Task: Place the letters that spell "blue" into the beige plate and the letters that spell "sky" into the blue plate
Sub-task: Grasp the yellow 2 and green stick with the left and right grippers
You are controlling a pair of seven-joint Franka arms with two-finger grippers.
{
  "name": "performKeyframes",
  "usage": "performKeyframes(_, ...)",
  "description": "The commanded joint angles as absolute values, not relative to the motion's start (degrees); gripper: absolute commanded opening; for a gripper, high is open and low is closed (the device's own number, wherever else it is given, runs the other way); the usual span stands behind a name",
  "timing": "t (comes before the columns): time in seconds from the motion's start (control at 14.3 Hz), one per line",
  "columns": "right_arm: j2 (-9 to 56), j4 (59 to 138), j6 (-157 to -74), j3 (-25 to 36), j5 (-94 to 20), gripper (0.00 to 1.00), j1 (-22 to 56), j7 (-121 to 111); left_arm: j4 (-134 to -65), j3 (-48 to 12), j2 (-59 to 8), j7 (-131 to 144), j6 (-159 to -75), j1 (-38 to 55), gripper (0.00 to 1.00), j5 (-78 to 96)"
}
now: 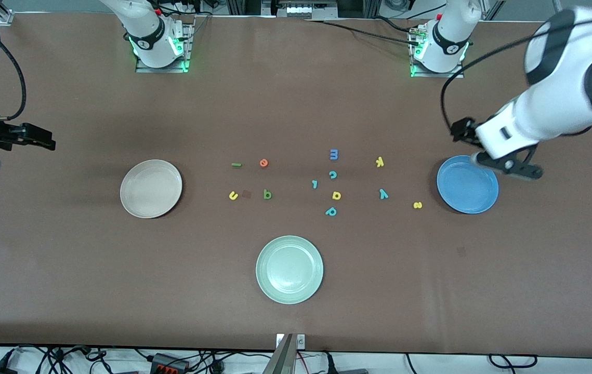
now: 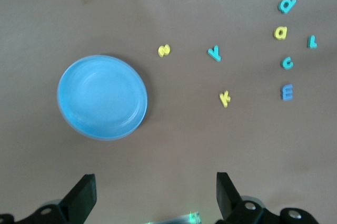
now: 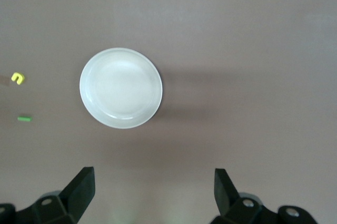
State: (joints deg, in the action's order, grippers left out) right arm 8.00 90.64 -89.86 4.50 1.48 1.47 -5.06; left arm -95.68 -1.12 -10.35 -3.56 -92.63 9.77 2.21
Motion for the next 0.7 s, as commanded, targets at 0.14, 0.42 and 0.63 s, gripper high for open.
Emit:
performKeyframes(0.14,11.5,93.34,-90.96,3.96,1.23,1.0,6.93,-3.78,-96.23,-1.14,-19.67,-2.99,-104.65,9.84,1.0,2.99)
performKeyframes(0.42,17.3,94.56,-95.95,3.96,-4.38,1.0,10.98,-3.34,-104.66,-1.32,-22.14,3.06,-118.64,10.45,1.0,2.9)
performKeyframes(0.63,19.33,99.65,-105.17,3.96,-4.66,1.0,16.15,-0.71,-104.24,-1.32,-26.88,3.43,-121.36,12.74,1.0,2.2)
